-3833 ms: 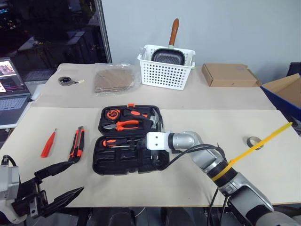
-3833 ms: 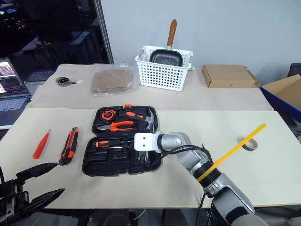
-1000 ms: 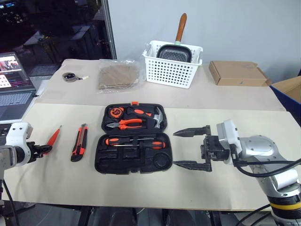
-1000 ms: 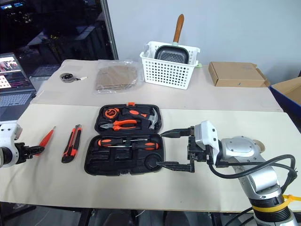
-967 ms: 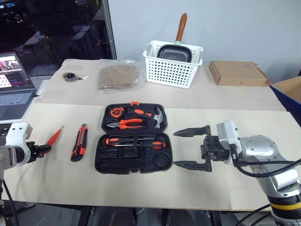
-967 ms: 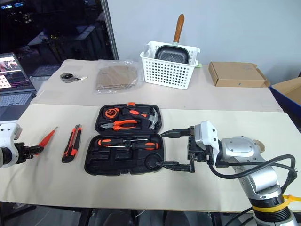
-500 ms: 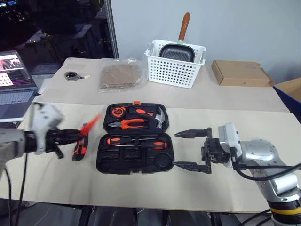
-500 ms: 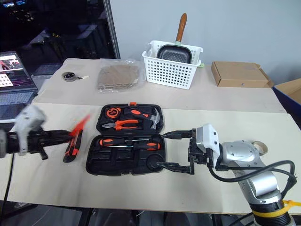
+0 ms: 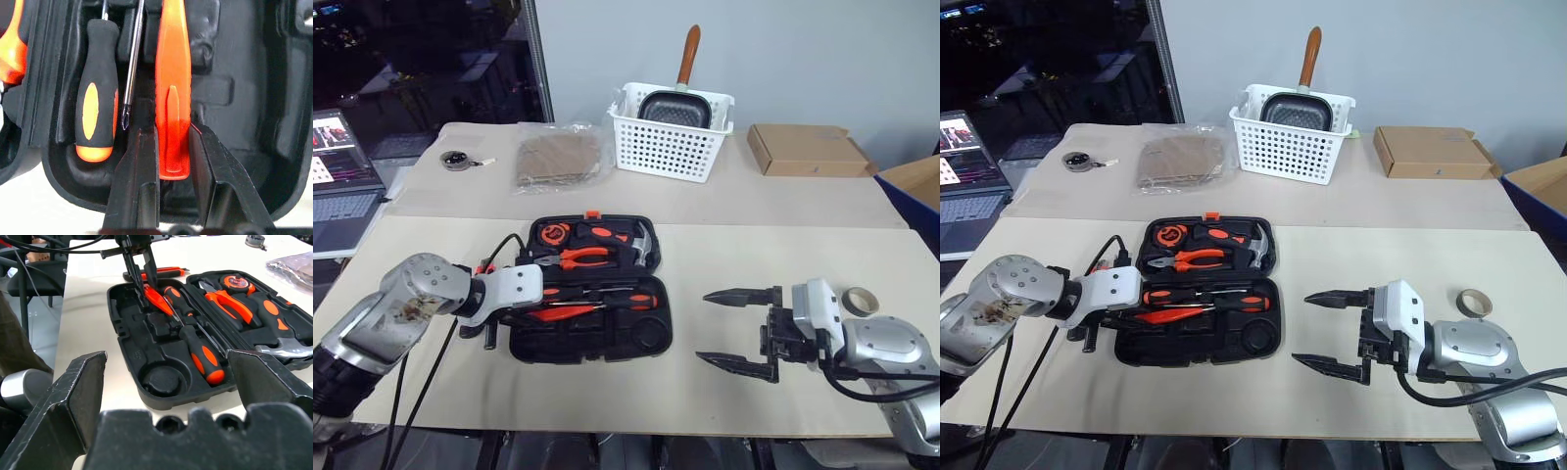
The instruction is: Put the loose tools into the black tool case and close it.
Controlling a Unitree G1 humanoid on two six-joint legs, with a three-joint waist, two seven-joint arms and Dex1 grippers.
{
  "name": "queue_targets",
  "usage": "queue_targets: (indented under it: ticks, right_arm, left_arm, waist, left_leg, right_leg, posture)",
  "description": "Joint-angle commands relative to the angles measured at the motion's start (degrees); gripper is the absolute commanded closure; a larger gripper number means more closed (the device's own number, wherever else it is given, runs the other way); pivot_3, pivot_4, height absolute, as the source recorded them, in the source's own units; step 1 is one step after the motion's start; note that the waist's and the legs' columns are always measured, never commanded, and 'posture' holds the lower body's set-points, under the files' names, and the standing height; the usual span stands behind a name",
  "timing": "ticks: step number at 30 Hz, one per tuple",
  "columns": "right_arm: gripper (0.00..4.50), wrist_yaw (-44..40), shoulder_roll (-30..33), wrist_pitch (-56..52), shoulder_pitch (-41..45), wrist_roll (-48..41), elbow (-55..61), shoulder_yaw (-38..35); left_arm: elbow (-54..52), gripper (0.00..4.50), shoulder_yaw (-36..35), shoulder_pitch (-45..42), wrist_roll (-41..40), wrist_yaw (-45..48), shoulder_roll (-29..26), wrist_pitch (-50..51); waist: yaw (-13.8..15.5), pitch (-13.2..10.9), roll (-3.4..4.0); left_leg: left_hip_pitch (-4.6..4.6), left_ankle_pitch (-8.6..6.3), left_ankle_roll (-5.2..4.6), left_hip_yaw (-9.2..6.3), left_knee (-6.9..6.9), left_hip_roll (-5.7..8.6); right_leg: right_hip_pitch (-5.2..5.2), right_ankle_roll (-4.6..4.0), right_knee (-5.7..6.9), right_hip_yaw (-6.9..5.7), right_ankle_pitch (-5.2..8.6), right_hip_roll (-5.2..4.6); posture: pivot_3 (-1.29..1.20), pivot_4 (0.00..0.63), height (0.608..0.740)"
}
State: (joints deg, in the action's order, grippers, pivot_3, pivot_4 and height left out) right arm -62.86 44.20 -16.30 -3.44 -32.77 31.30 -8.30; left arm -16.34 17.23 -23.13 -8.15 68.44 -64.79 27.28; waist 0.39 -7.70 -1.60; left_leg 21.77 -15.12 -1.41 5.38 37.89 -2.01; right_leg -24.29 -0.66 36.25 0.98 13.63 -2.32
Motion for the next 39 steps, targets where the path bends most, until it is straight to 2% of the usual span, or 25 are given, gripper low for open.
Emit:
queue_targets:
  ticks: [1,12,21,30,32,33,35,37,39]
  right_arm:
    - [0.0,1.0,0.5,0.6,-0.8,-1.2,3.0,-2.4]
    - [0.0,2.6,0.5,0.1,-2.1,-1.5,4.6,-2.8]
    - [0.0,2.9,0.4,-0.1,-1.8,-1.3,4.9,-2.4]
    - [0.0,3.4,0.1,0.3,-1.8,-1.2,5.1,-1.5]
    - [0.0,3.3,0.1,0.4,-1.8,-1.2,5.0,-1.4]
    - [0.0,3.3,0.1,0.4,-1.7,-1.2,5.0,-1.4]
    - [0.0,3.2,0.1,0.5,-1.7,-1.2,4.9,-1.4]
    - [0.0,3.1,0.2,0.6,-1.8,-1.1,4.8,-1.4]
    - [0.0,3.0,0.1,0.8,-1.9,-1.1,4.6,-1.5]
  left_arm:
    - [2.5,4.09,1.5,-1.2,3.5,1.5,0.6,-2.0]
    - [4.6,4.09,2.3,-1.8,5.8,5.2,2.1,-3.9]
    - [0.7,4.09,3.5,-2.4,6.8,7.5,1.7,3.8]
    - [-0.1,4.09,4.3,-3.5,7.3,9.9,2.0,6.3]
    - [0.2,3.08,4.3,-3.9,7.5,9.8,2.5,6.6]
    - [0.2,2.91,4.0,-4.0,7.3,9.7,2.8,6.8]
    - [0.3,2.08,2.7,-4.6,7.3,8.3,3.5,7.0]
    - [-1.4,1.44,-1.2,-5.0,3.8,8.3,3.8,9.6]
    - [-3.4,1.44,-5.7,-5.0,-0.4,8.4,3.9,12.5]
  waist:
    - [0.1,0.0,0.0]
    - [-0.2,0.0,0.01]
    - [-0.4,0.0,0.0]
    - [-0.9,0.0,0.0]
    - [-1.0,0.0,0.0]
    - [-1.1,0.0,0.0]
    - [-1.0,0.0,-0.01]
    - [-1.0,0.0,-0.01]
    - [-1.0,0.0,-0.02]
  left_leg:
    - [-0.01,0.0,0.0,-0.01,0.01,0.01]
    - [-0.2,0.0,-0.01,0.02,0.04,0.03]
    - [-0.23,-0.03,-0.06,0.03,0.05,0.04]
    - [-0.24,-0.08,-0.15,0.09,0.05,0.06]
    - [-0.24,-0.08,-0.15,0.09,0.05,0.06]
    - [-0.24,-0.08,-0.15,0.09,0.05,0.07]
    - [-0.24,-0.08,-0.15,0.08,0.05,0.07]
    - [-0.23,-0.08,-0.15,0.08,0.07,0.07]
    - [-0.17,-0.08,-0.15,0.07,0.11,0.06]
  right_leg:
    - [0.03,0.02,0.0,-0.01,0.0,-0.01]
    - [0.14,0.06,0.1,0.05,0.01,-0.01]
    - [0.15,0.11,0.1,0.1,0.04,-0.01]
    - [0.15,0.16,0.09,0.19,0.07,-0.02]
    - [0.15,0.16,0.1,0.19,0.07,-0.02]
    - [0.15,0.16,0.1,0.2,0.07,-0.02]
    - [0.15,0.16,0.11,0.2,0.07,-0.02]
    - [0.15,0.16,0.12,0.19,0.07,-0.02]
    - [0.11,0.16,0.14,0.19,0.07,-0.02]
  posture:
    - [0.0,0.15,0.74]
    - [0.0,0.15,0.74]
    - [0.0,0.15,0.74]
    - [0.0,0.15,0.74]
    - [0.0,0.15,0.74]
    - [0.0,0.15,0.74]
    - [0.0,0.15,0.74]
    - [0.0,0.15,0.74]
    - [0.0,0.15,0.74]
